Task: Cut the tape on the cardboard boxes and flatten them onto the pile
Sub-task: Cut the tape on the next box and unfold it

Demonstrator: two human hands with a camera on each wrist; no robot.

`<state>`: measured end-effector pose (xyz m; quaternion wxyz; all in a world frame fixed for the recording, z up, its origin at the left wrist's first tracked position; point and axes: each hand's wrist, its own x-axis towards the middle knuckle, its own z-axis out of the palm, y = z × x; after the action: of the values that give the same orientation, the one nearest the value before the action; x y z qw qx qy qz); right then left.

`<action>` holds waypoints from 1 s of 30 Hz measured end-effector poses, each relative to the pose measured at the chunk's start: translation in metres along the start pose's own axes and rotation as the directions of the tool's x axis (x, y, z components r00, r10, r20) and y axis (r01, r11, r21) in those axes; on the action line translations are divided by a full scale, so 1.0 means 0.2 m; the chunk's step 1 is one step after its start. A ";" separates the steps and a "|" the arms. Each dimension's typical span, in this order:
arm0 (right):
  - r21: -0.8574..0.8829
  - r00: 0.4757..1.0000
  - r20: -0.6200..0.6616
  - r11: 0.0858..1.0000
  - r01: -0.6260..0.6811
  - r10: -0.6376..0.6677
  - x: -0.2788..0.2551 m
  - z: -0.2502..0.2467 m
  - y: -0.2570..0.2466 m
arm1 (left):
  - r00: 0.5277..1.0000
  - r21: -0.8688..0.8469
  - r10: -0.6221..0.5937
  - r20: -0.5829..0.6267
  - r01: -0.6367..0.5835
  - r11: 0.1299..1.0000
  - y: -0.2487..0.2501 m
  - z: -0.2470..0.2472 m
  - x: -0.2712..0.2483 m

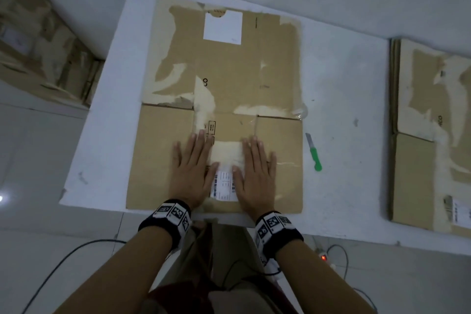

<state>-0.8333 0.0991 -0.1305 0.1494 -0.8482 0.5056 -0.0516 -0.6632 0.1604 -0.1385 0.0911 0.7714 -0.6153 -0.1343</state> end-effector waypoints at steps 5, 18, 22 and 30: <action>-0.009 1.000 0.003 1.000 -0.013 0.013 0.01 0.01 0.00 | 1.000 -0.038 -0.021 -0.007 0.021 0.999 0.02 0.00 0.02; 0.128 0.993 -0.067 0.988 -0.088 0.097 0.60 -0.05 0.00 | 0.989 -0.098 -0.051 -0.137 0.038 0.994 -0.03 -0.12 0.67; 0.068 0.995 -0.046 0.994 -0.081 0.084 1.02 -0.07 0.06 | 0.997 -0.097 -0.055 -0.052 0.050 0.994 -0.11 -0.15 1.03; 0.002 0.998 -0.024 0.998 -0.066 0.066 1.62 -0.13 0.15 | 0.998 -0.066 -0.057 -0.018 0.056 0.996 -0.29 -0.25 1.55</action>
<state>-0.7081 -0.2028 -0.1359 0.1453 -0.8303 0.5350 -0.0571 -0.5302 -0.1302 -0.1389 0.1185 0.7864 -0.5876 -0.1491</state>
